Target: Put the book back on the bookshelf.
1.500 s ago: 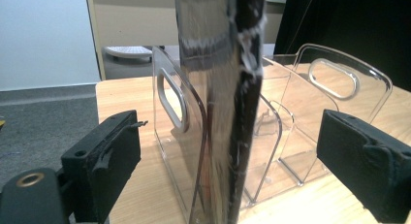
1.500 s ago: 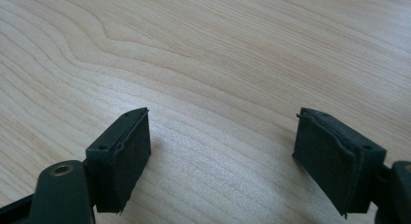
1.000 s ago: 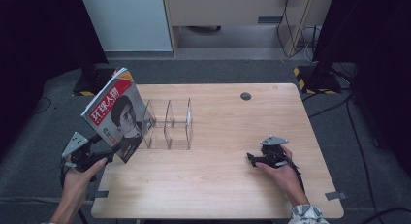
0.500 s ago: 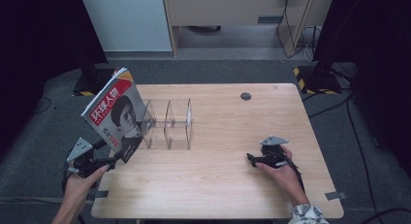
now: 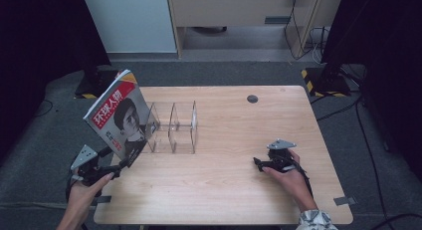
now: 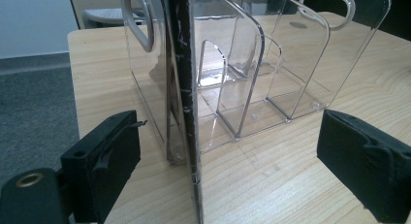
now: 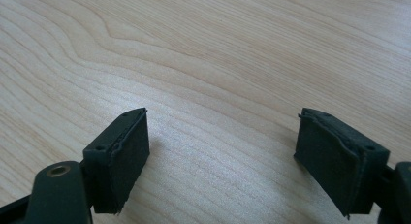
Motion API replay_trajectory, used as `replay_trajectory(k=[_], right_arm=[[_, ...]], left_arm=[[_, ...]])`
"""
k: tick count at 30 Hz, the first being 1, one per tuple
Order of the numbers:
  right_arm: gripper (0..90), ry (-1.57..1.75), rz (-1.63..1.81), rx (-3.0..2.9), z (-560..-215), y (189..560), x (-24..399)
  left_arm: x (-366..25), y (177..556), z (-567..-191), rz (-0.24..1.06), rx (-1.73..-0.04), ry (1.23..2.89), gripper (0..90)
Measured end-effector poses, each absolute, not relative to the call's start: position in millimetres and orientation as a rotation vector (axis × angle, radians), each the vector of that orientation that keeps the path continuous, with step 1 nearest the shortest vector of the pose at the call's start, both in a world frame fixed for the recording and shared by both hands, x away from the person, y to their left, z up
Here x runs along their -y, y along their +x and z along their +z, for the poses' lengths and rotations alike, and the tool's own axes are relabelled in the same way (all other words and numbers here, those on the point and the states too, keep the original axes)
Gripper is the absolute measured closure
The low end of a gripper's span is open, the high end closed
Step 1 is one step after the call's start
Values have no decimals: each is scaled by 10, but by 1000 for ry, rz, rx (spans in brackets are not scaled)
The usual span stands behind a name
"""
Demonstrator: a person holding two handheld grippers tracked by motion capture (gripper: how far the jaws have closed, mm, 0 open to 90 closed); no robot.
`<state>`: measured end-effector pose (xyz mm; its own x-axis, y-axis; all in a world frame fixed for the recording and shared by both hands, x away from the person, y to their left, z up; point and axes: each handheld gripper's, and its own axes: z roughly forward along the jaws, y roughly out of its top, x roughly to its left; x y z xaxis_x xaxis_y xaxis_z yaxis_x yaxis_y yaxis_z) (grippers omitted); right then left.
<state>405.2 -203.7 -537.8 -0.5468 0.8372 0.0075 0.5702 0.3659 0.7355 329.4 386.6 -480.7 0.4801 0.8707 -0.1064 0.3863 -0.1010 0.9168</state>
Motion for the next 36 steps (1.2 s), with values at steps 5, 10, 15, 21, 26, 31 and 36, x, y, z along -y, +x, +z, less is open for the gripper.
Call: replay_trajectory(k=[5, 10, 15, 21, 26, 31, 36], right_arm=[[199, 1228, 998, -2264, -5379, 4051, 2037], [199, 1230, 998, -2264, -5378, 4050, 2037], [199, 1231, 998, -2264, -5378, 4049, 2036], [199, 1231, 998, -2264, -5378, 4049, 2036], [199, 1230, 998, -2264, -5378, 4049, 2037], [196, 1226, 998, -2265, -5379, 4049, 2036], [196, 1226, 998, -2265, -5379, 4049, 2036]], left_arm=[[-3859, 3277, -4812, 588, -1083, 1708, 78], [-3872, 3245, -4819, 585, -1087, 1726, 79], [-3880, 3187, -4834, 579, -1090, 1762, 82], [-3858, 3146, -4854, 558, -1086, 1791, 84], [-3816, 3116, -4856, 542, -1069, 1817, 84], [-3756, 3068, -4867, 522, -1046, 1856, 84], [-3710, 3048, -4867, 502, -1020, 1882, 90]])
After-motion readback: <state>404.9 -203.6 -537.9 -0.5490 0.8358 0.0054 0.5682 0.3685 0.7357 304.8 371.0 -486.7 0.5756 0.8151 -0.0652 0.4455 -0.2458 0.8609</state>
